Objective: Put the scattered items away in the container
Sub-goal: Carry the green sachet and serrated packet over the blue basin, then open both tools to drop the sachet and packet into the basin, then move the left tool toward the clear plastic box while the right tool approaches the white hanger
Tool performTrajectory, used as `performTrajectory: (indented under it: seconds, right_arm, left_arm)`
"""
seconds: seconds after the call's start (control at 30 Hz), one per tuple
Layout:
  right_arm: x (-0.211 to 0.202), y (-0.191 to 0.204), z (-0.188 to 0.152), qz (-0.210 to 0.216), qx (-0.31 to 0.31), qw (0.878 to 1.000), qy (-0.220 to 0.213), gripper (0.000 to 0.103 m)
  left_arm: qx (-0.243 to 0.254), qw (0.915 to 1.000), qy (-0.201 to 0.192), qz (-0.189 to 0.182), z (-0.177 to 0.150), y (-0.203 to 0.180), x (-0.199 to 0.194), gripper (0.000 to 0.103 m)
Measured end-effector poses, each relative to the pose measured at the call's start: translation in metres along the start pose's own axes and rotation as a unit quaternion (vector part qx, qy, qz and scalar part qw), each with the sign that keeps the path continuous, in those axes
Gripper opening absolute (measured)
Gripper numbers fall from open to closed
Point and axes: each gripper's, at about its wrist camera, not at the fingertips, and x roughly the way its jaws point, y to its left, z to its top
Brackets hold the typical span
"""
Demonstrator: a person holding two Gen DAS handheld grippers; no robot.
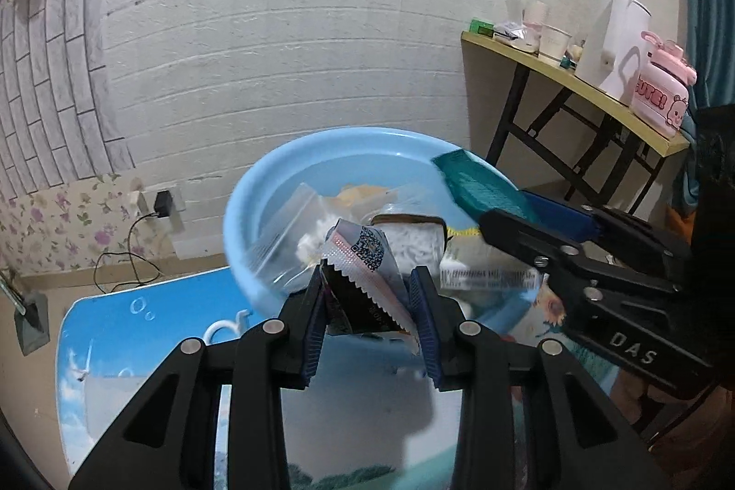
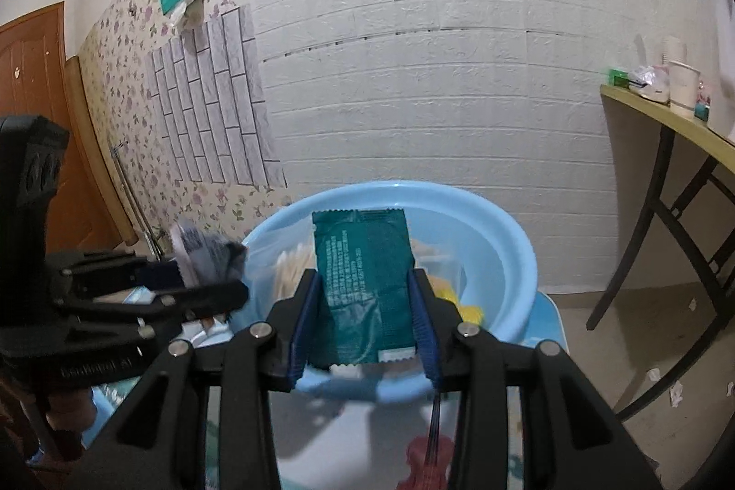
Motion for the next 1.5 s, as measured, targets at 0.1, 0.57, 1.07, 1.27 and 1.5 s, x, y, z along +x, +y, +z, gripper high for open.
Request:
performTrajectory:
  seconds: [0.1,0.57,1.07,1.27,1.5]
  right_arm:
    - [0.016,-0.006,0.007,0.011,0.008,1.0,0.017,0.041]
    - [0.013,-0.02,0.001,0.014,0.04,0.999,0.026,0.057]
    - [-0.012,0.013,-0.022,0.019,0.068,0.997,0.032,0.084]
    - [-0.017,0.021,-0.026,0.056,0.056,0.996,0.042,0.085]
    - [-0.022,0.02,-0.03,0.099,0.034,0.994,0.022,0.085]
  left_arm:
    - [-0.004,0.9999,0.008,-0.005,0.006,-0.002,0.011,0.035]
    - [-0.047,0.9987,-0.012,0.015,0.005,0.008,-0.005,0.085]
    - [-0.142,0.9684,-0.005,0.205,-0.042,0.083,-0.016,0.091]
    - [-0.227,0.9374,-0.015,0.263,-0.063,0.109,-0.03,0.091]
    - [-0.245,0.9248,-0.001,0.291,-0.06,0.104,-0.029,0.091]
